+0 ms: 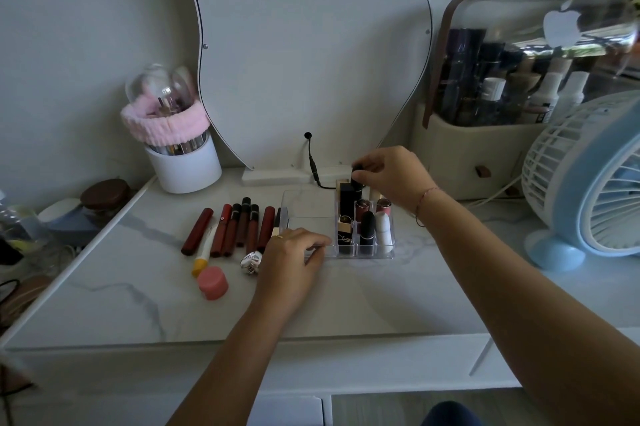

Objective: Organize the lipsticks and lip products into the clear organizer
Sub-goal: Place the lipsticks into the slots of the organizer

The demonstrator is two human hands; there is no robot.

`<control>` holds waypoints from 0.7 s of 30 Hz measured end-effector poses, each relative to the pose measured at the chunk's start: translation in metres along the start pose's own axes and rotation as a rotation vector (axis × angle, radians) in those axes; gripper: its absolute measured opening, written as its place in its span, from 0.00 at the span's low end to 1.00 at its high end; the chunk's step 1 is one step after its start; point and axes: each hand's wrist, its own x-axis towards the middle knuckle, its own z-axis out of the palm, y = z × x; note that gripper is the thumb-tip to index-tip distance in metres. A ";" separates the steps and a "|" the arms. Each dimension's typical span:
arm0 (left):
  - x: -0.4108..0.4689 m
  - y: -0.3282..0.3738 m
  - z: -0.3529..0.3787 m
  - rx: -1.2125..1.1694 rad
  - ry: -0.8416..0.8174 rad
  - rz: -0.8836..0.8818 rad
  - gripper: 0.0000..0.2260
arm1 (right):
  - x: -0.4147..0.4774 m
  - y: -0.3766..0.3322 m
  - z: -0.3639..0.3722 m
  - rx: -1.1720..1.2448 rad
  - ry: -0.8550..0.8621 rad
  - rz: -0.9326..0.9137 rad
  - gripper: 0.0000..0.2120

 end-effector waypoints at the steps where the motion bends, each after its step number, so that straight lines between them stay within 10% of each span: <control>1: 0.000 0.000 0.000 -0.001 -0.002 0.000 0.09 | 0.001 0.000 -0.001 -0.032 -0.005 0.001 0.11; 13: 0.000 -0.001 0.000 -0.002 -0.007 -0.010 0.09 | 0.004 0.001 0.004 -0.116 -0.110 0.013 0.12; 21: -0.001 0.000 0.000 0.009 0.001 -0.002 0.08 | -0.020 0.047 -0.034 0.011 0.169 0.150 0.11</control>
